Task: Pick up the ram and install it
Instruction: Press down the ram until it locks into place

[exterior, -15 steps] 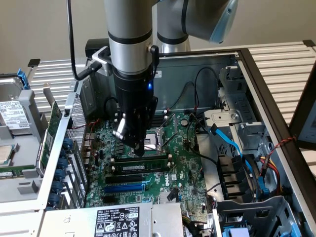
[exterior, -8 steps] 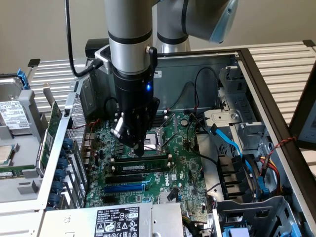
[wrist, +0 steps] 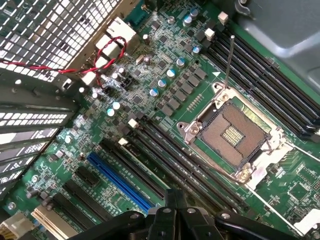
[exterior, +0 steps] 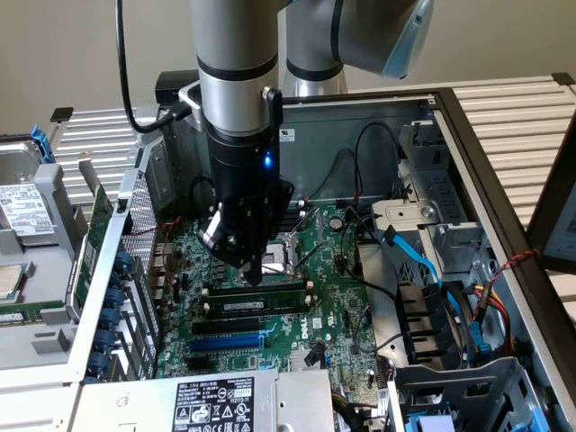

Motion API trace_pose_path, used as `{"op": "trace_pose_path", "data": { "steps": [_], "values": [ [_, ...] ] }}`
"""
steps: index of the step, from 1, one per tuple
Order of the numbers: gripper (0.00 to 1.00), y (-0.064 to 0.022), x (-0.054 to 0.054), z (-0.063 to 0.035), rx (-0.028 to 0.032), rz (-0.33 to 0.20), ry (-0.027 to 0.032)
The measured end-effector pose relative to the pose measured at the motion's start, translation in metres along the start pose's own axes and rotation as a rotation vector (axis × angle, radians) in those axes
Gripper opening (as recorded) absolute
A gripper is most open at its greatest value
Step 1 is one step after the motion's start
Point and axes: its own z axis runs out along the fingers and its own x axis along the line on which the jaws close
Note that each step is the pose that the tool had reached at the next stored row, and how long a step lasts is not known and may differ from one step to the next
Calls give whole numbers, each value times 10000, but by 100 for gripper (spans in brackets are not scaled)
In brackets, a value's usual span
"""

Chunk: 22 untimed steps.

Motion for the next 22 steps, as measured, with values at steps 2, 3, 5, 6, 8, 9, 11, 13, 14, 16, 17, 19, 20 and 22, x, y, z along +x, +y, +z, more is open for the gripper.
{"op": "trace_pose_path", "data": {
  "steps": [2, 3, 5, 6, 8, 9, 11, 13, 14, 16, 17, 19, 20, 22],
  "values": [
    [11, 0, 0, 0, -10, 290, 5],
    [11, 0, 0, 0, -15, 434, 7],
    [11, 0, 0, 0, -25, 710, 11],
    [11, 0, 0, 0, -30, 848, 13],
    [11, 0, 0, 0, -38, 1118, 18],
    [11, 0, 0, 0, -43, 1252, 20],
    [11, 0, 0, 0, -50, 1514, 21],
    [11, 0, 0, 0, -53, 1757, 16],
    [11, 0, 0, 0, -53, 1873, 11],
    [11, -1, 0, 0, -47, 2095, -8],
    [11, -1, 0, 0, -43, 2206, -19],
    [11, 0, 0, 0, -28, 2419, -52],
    [11, -1, 0, 1, -20, 2521, -71],
    [11, 0, 0, 0, -1, 2727, -107]
  ]
}}
